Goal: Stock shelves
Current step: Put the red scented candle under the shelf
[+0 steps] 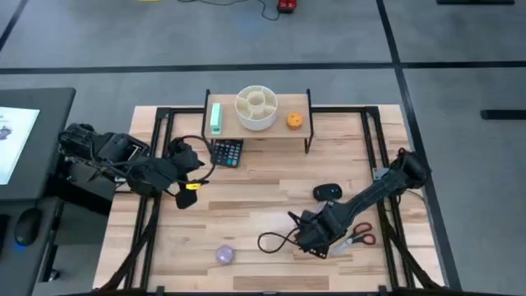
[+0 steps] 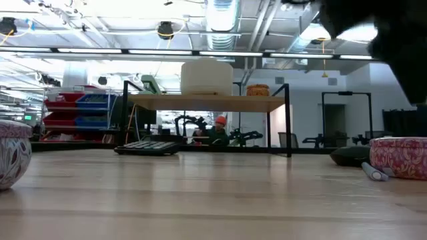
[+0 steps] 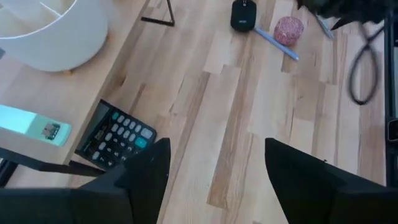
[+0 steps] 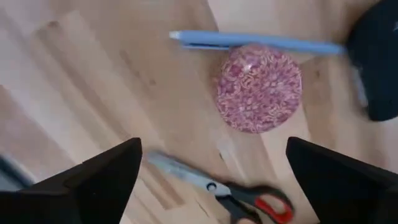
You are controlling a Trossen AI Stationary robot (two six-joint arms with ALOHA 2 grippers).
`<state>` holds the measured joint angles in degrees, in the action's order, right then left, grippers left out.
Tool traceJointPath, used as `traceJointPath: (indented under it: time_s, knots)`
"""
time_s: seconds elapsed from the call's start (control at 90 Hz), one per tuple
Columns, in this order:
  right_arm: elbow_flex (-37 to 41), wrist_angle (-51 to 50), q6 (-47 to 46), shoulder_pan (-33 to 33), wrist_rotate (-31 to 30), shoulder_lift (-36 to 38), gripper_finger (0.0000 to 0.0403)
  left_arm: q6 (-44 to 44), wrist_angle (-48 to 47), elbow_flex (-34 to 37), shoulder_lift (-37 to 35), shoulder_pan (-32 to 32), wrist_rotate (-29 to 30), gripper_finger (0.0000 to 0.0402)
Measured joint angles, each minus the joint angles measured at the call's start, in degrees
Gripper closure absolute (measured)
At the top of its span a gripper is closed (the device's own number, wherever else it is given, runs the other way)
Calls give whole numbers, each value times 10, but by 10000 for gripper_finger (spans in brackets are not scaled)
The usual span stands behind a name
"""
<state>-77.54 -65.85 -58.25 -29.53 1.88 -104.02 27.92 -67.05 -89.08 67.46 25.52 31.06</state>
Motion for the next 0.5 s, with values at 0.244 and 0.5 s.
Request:
traceJointPath:
  time_s: [0.244,0.5]
  knots:
    - [77,102,-34,34,18,14,12,2,0,0,0,0,-1,164]
    - [134,130,-67,51,25,13,15,10,1,0,0,0,-8,164]
